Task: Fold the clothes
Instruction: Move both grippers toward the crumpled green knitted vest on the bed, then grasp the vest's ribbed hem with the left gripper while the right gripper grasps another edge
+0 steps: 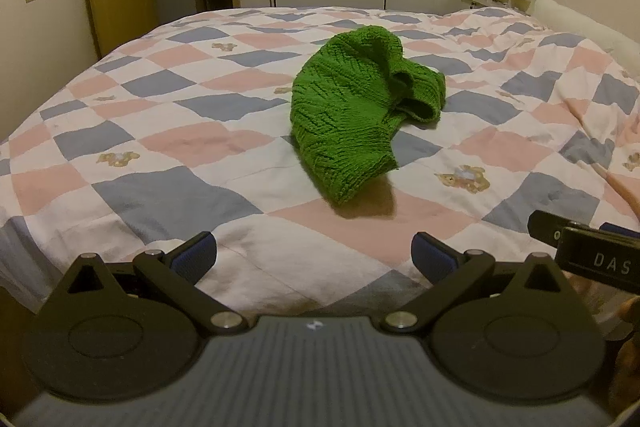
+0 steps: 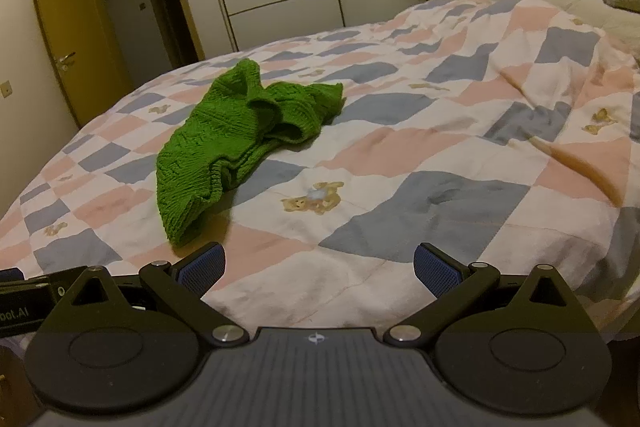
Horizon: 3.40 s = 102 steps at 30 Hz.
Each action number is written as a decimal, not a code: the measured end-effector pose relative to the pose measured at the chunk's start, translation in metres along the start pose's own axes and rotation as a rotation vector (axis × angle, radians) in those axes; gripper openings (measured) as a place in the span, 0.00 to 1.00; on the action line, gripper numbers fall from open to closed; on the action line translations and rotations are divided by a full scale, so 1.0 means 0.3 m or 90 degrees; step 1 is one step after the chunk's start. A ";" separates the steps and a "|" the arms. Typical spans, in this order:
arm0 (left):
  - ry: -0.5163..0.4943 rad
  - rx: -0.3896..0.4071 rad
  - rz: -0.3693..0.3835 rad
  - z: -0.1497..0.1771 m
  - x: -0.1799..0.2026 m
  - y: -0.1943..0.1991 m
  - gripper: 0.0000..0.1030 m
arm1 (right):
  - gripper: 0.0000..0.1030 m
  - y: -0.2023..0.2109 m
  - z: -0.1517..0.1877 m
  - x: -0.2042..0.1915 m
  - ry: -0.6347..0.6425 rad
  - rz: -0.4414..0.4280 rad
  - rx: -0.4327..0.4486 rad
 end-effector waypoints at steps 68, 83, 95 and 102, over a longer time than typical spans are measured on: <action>0.001 -0.007 0.003 -0.033 -0.081 -0.177 0.99 | 1.00 -0.125 -0.022 -0.082 0.030 -0.003 -0.018; -0.080 0.021 0.036 -0.070 0.018 -0.370 0.99 | 1.00 -0.280 -0.028 -0.010 -0.022 -0.097 0.008; -0.192 0.039 0.058 -0.119 0.115 -0.570 0.78 | 0.73 -0.462 -0.079 0.063 -0.134 -0.159 -0.039; -0.144 0.064 0.081 -0.145 0.070 -0.584 0.26 | 0.49 -0.535 -0.093 0.024 -0.121 -0.178 -0.058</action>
Point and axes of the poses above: each gripper's, at about its wrist camera, not at the fingertips, and y roughly against the way its jaws point, x to its right, z to its underside, the point moved 9 cm from there along -y, roughly the way its jaws point, and after that the axes turned 4 degrees about -y, right-handed, at the moved point
